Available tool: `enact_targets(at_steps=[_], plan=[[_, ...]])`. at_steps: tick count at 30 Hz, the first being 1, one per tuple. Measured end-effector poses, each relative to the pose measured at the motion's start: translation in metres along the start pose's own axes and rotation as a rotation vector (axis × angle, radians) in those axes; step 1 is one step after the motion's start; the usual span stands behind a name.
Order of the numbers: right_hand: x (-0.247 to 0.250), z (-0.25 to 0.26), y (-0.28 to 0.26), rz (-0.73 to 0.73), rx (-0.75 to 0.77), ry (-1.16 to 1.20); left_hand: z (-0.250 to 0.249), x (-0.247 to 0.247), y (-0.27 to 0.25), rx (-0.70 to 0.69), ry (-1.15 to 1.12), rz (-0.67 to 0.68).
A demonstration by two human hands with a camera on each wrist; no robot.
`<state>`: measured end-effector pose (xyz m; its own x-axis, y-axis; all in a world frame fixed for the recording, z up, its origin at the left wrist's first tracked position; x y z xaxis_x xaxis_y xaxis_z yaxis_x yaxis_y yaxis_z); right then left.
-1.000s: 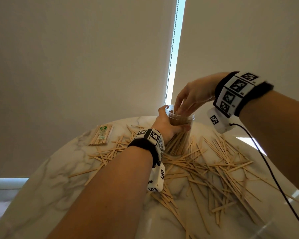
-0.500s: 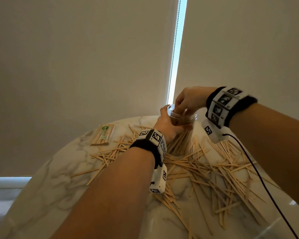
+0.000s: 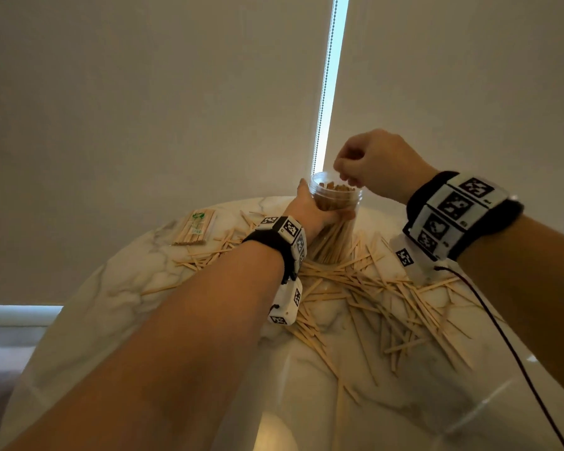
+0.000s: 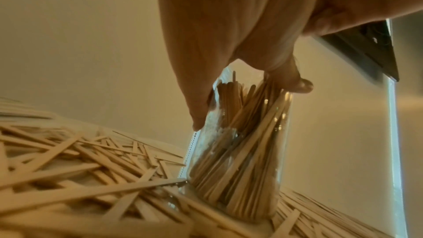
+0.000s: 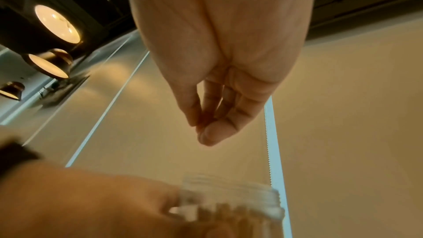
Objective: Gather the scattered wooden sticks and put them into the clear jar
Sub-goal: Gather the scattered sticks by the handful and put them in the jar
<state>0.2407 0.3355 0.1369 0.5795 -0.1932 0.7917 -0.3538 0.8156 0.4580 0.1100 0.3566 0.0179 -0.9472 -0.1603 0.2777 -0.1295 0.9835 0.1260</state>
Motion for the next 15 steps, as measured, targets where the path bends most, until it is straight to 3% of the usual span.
enact_targets(at_steps=[3,7,9,12,15], plan=[[-0.002,0.010,-0.051,0.120,-0.043,-0.028,-0.004,0.013,-0.016,0.068,0.243,0.059],[-0.041,0.021,-0.122,0.512,-0.102,-0.165,0.001,0.054,-0.046,0.051,0.559,0.027],[-0.060,0.027,-0.150,0.642,-0.080,-0.288,0.007,0.084,-0.066,0.033,0.640,0.018],[-0.070,0.037,-0.174,0.747,0.016,-0.493,0.024,0.131,-0.096,0.067,0.732,0.013],[-0.069,0.044,-0.182,0.795,-0.003,-0.534,0.043,0.169,-0.121,0.163,0.821,-0.017]])
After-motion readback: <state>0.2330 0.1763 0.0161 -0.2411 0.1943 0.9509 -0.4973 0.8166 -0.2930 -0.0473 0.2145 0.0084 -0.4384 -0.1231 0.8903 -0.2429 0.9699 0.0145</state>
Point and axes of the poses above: each hand's wrist, its own y-axis towards the middle knuckle, its own x-axis out of the back of the hand, z = x × y, the point moved 3 cm from there along y, towards the middle knuckle, and after that the axes turned 4 degrees about -z, right-handed, at the moved point
